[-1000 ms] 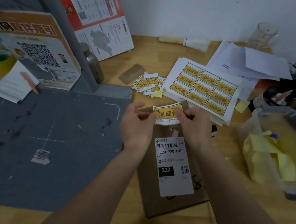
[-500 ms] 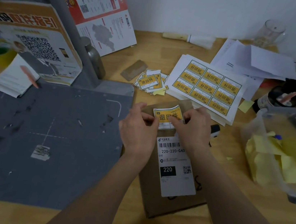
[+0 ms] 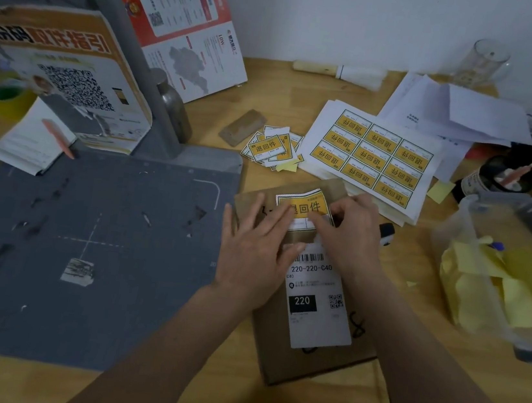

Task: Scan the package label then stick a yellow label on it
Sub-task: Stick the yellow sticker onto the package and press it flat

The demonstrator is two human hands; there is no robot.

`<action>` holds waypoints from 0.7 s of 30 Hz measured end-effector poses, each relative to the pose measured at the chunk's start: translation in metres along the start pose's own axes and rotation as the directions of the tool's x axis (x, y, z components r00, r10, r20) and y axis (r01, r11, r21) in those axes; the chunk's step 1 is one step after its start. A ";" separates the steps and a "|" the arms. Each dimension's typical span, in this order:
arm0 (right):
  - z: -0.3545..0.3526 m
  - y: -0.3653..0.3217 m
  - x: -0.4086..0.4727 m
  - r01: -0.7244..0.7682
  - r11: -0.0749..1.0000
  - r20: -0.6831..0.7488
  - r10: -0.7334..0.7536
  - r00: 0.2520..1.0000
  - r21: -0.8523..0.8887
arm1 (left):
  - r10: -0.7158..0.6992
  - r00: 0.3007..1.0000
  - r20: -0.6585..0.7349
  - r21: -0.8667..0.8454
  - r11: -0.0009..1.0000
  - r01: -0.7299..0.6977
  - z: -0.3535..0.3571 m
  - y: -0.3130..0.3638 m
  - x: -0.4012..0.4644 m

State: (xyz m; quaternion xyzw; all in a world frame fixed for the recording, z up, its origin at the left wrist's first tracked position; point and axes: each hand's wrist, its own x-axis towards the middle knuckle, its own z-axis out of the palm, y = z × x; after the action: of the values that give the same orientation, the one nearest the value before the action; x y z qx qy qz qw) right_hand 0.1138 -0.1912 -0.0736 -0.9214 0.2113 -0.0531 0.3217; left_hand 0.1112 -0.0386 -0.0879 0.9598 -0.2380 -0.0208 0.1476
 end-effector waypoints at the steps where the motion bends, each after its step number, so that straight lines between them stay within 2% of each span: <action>1: -0.001 0.000 0.000 -0.001 1.000 0.015 0.001 1.000 -0.004 | -0.032 0.999 0.036 0.048 0.998 0.031 0.000 -0.002 -0.001; 5: -0.005 -0.004 -0.006 -0.034 0.999 0.014 0.035 0.999 -0.026 | -0.109 0.991 0.078 0.111 0.989 0.100 -0.004 -0.005 0.000; 7: -0.008 -0.009 -0.015 -0.033 0.999 -0.098 0.030 0.995 -0.033 | -0.125 0.990 0.072 0.061 0.991 0.120 -0.006 -0.004 0.001; 9: -0.014 -0.013 -0.025 0.126 0.987 -0.184 -0.143 0.973 -0.101 | -0.084 0.995 0.046 -0.006 0.996 0.084 -0.008 -0.002 0.002; 10: -0.015 -0.013 -0.031 0.230 0.960 -0.145 -0.253 0.957 -0.160 | -0.043 0.999 0.026 -0.032 0.998 0.044 -0.008 -0.002 0.001; 12: -0.010 -0.010 -0.043 0.415 0.872 0.043 -0.418 0.907 -0.258 | 0.018 1.000 -0.007 -0.056 0.998 -0.018 -0.008 -0.003 -0.001; 14: -0.002 -0.005 -0.057 0.494 0.837 0.200 -0.456 0.868 -0.236 | 0.026 1.000 -0.012 -0.041 0.999 -0.027 -0.007 -0.006 -0.001; 16: 0.002 0.002 -0.065 0.498 0.831 0.260 -0.439 0.860 -0.246 | 0.021 1.000 -0.015 -0.013 1.000 -0.021 -0.007 -0.009 -0.001; 21: -0.007 0.018 -0.055 0.402 0.823 0.263 -0.317 0.911 -0.401 | 0.029 0.999 -0.020 0.006 1.000 -0.029 -0.011 -0.012 -0.004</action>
State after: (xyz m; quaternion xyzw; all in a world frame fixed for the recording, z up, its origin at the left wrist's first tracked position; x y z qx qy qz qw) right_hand 0.0557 -0.1842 -0.0776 -0.9943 0.0087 0.0226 0.1038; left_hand 0.1137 -0.0237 -0.0811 0.9569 -0.2502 -0.0084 0.1474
